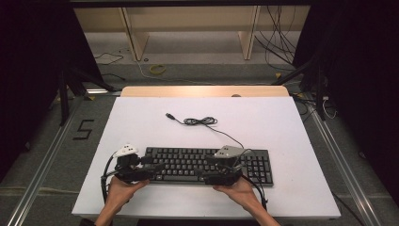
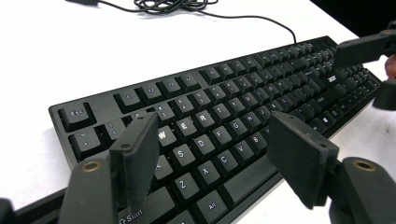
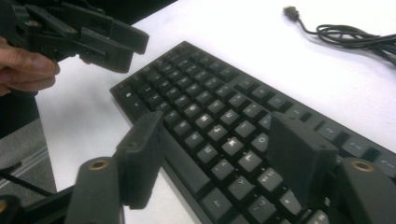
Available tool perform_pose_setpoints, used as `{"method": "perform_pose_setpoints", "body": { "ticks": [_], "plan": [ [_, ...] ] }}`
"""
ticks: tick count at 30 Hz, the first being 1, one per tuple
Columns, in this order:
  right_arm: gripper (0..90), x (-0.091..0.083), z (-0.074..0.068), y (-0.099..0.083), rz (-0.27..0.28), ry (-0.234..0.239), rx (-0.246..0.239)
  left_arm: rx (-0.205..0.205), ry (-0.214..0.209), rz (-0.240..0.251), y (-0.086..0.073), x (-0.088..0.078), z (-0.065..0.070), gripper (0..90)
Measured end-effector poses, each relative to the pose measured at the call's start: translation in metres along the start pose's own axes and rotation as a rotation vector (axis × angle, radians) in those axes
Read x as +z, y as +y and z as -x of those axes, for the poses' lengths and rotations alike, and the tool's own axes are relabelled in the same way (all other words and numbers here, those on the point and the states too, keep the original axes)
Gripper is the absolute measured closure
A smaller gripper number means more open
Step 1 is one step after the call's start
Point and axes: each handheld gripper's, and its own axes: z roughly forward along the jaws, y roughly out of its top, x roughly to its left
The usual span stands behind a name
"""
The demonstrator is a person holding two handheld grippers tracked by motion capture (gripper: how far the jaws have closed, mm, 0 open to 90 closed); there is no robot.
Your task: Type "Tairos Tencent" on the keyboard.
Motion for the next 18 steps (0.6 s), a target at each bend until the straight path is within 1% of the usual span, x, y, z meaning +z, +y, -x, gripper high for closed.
{"method": "perform_pose_setpoints", "body": {
  "ticks": [4, 9, 18],
  "plan": [
    [45.0, 0.006, -0.004, 0.001, -0.012, 0.017, -0.014, 0.001, -0.002, 0.015, -0.001, -0.002, 0.001, 33.3],
    [57.8, 0.014, -0.007, 0.000, -0.030, 0.032, -0.029, 0.003, -0.009, 0.022, -0.003, -0.005, 0.002, 32.3],
    [78.0, 0.032, -0.016, -0.002, -0.085, 0.059, -0.056, 0.012, -0.019, 0.031, -0.006, -0.009, 0.004, 31.3]
  ]
}}
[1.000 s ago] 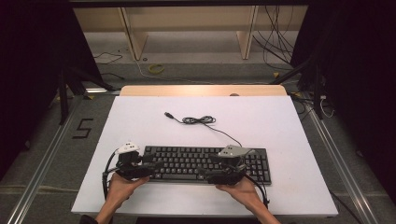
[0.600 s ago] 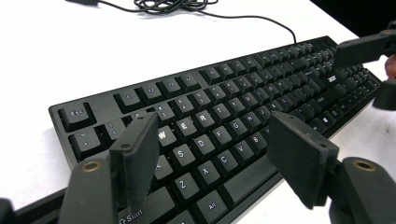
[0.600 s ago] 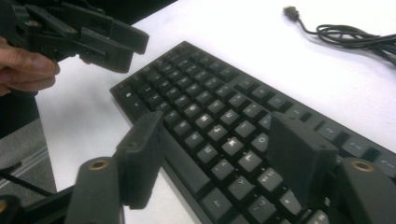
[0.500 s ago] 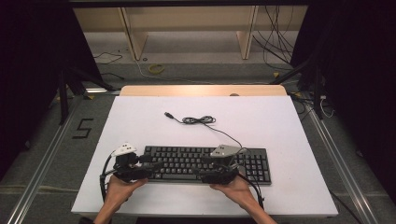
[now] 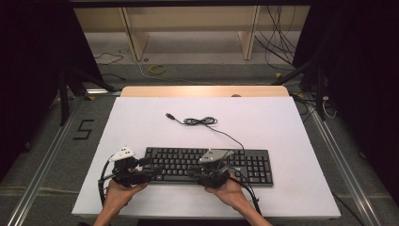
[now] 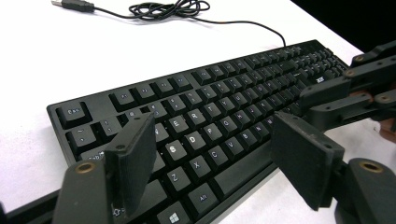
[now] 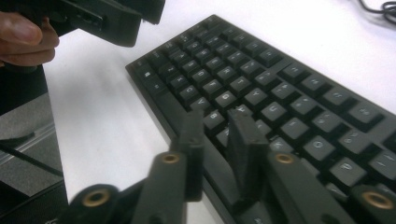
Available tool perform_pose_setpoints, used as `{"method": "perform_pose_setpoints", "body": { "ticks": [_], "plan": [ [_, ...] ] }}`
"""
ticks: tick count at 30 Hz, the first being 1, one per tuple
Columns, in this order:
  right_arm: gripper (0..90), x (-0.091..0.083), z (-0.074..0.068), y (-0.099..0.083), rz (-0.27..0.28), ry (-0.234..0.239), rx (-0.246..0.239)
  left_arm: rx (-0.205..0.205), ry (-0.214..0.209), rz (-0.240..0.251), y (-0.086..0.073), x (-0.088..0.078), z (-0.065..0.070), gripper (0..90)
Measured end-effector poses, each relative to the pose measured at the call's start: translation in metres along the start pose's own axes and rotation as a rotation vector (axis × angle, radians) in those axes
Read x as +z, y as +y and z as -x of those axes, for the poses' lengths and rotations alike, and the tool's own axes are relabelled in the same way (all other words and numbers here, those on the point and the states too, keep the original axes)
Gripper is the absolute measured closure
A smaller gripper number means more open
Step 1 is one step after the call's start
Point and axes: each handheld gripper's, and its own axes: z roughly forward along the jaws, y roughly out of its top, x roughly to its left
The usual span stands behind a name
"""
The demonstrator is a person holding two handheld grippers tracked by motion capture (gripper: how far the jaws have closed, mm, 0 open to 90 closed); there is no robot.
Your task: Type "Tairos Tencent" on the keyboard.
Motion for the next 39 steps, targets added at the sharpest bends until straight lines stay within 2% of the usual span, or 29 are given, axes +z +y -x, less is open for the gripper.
{"method": "perform_pose_setpoints", "body": {
  "ticks": [5, 11, 29, 39],
  "plan": [
    [85.9, 0.009, -0.003, 0.000, -0.025, 0.001, -0.009, 0.007, -0.003, 0.011, -0.002, -0.002, 0.001, 30.9],
    [90.0, 0.018, -0.004, -0.002, -0.054, -0.005, -0.016, 0.011, -0.008, 0.026, -0.003, -0.004, 0.002, 30.6],
    [90.0, 0.031, -0.003, -0.005, -0.108, -0.020, -0.032, 0.015, -0.011, 0.022, -0.005, -0.005, 0.003, 29.7],
    [90.0, 0.031, -0.003, -0.007, -0.100, -0.021, -0.034, 0.016, -0.004, 0.022, -0.005, -0.005, 0.002, 29.7]
  ]
}}
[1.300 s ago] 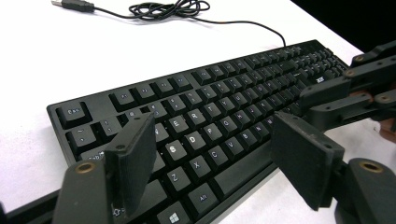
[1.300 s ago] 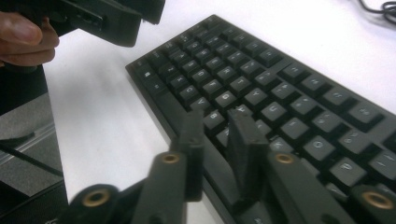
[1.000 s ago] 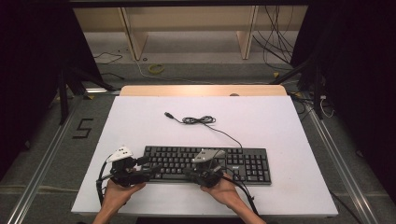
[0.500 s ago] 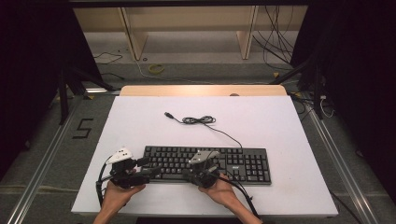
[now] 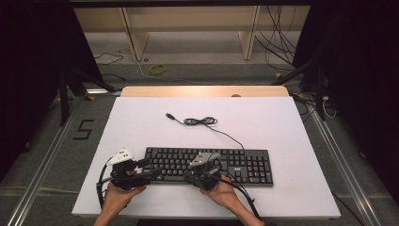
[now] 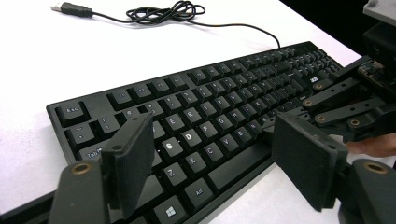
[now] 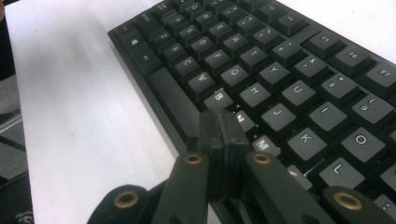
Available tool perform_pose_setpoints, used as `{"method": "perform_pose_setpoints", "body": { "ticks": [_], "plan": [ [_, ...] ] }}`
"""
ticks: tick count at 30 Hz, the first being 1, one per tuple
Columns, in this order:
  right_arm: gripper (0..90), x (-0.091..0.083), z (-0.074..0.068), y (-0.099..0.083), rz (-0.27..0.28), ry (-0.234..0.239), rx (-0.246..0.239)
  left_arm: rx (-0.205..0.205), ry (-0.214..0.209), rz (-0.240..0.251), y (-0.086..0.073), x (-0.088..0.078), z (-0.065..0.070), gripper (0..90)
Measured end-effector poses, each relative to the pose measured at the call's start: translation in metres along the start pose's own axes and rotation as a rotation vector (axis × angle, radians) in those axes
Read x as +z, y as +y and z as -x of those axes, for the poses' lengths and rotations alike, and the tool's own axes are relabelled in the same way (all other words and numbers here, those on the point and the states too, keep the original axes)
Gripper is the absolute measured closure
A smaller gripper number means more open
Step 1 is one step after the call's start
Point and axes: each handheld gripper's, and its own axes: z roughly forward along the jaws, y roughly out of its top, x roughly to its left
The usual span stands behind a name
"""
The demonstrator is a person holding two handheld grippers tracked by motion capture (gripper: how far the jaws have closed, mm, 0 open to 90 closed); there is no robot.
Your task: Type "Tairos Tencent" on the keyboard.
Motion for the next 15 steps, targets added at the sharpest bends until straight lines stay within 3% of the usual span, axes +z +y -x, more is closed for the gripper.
{"method": "perform_pose_setpoints", "body": {
  "ticks": [15],
  "plan": [
    [77.6, -0.017, 0.006, 0.005, 0.083, 0.025, 0.039, 0.000, 0.019, 0.005, 0.000, -0.001, -0.004, 29.8]
  ]
}}
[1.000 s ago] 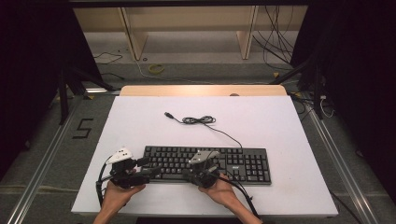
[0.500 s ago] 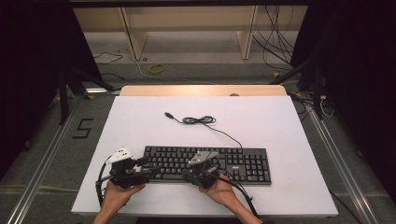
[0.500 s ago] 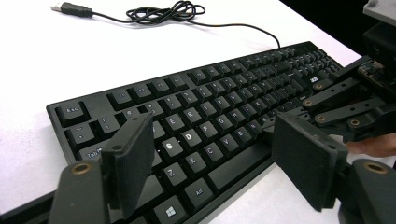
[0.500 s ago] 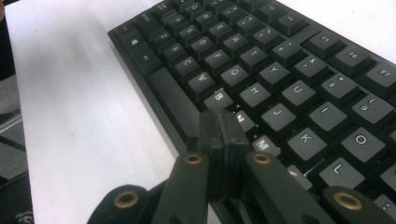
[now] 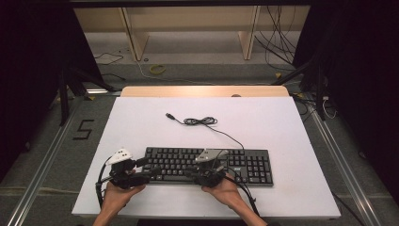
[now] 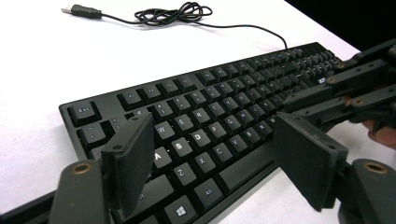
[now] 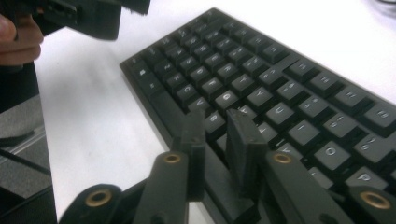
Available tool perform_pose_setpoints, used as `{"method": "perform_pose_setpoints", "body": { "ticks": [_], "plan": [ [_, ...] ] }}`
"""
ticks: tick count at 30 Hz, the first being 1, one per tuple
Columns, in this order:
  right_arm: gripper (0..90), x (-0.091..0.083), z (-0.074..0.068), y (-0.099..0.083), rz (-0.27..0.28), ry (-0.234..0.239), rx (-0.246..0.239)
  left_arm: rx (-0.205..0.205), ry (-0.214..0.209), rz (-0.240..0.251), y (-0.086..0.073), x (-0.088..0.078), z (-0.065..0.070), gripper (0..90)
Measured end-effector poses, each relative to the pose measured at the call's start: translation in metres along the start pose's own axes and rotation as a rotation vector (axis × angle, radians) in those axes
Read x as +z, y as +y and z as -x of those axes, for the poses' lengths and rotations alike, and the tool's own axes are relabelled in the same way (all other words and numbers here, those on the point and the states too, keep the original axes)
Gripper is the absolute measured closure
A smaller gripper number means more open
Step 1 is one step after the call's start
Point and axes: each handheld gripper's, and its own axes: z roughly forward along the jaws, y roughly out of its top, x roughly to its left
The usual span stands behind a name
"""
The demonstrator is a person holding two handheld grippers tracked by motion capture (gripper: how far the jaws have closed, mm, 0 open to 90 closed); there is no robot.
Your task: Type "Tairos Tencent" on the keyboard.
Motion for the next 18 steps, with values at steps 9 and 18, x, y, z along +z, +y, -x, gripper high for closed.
{"method": "perform_pose_setpoints", "body": {
  "ticks": [9, 18],
  "plan": [
    [57.3, -0.005, 0.005, 0.006, 0.024, -0.003, 0.031, 0.002, 0.013, -0.010, 0.000, 0.000, -0.002, 29.9],
    [38.4, -0.003, 0.009, 0.015, 0.034, -0.019, 0.045, -0.021, 0.058, -0.032, -0.002, 0.001, -0.009, 33.1]
  ]
}}
